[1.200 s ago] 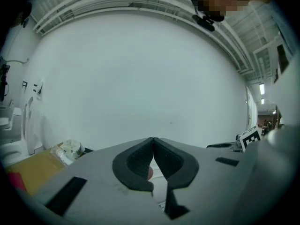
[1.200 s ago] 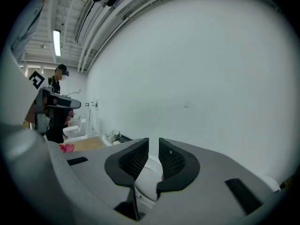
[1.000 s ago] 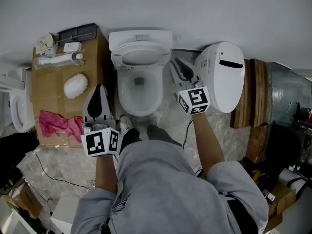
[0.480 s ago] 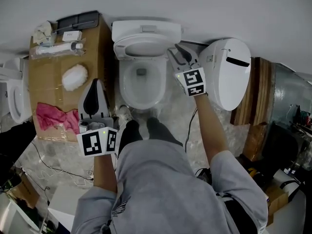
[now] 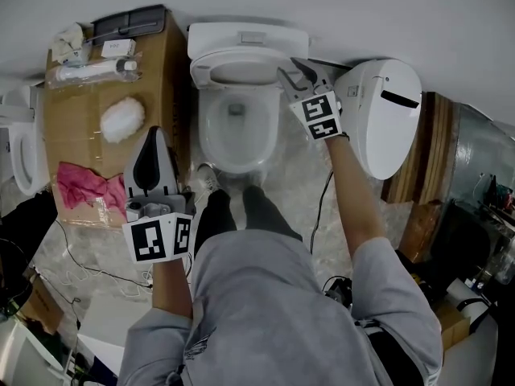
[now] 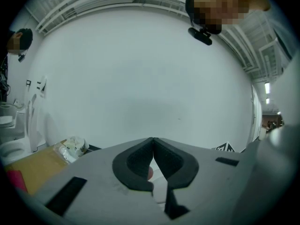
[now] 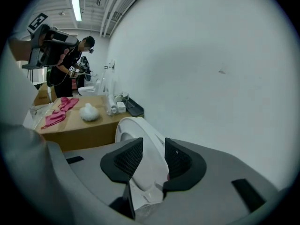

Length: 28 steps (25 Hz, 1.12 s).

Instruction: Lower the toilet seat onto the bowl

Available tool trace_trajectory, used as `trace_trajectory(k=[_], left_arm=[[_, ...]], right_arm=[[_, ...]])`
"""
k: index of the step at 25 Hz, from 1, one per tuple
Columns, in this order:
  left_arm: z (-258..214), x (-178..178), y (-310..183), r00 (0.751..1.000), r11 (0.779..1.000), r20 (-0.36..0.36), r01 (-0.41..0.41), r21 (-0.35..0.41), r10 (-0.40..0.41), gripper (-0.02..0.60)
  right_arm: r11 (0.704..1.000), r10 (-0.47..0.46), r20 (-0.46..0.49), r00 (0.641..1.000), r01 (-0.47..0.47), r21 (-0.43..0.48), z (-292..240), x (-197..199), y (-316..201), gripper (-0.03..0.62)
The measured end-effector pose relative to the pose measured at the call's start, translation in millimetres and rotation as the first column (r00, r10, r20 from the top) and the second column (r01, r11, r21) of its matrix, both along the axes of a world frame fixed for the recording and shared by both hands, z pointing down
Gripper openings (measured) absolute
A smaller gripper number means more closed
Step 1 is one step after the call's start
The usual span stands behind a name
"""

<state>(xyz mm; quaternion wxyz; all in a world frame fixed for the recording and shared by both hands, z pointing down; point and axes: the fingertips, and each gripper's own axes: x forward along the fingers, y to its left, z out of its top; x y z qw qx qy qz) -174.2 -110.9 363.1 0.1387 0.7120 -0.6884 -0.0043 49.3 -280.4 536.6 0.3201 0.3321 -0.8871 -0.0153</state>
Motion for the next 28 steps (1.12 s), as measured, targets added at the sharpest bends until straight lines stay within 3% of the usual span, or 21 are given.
trace_trajectory(k=[19,28], left_arm=[[10.7,7.0,-13.2,1.000,1.000,-0.008,-0.026,-0.001,0.026,0.000],[11.2,11.9,-7.0,0.999,0.999,-0.010,-0.032,0.000,0.032,0.000]], right_arm=[[0.995,-0.101,-0.208,0.973,0.098,-0.026,56.2,-6.9,-19.1,0.156],[0.994,-0.103,-0.214,0.972,0.106,0.005,55.9,-6.2,-2.5,0.161]])
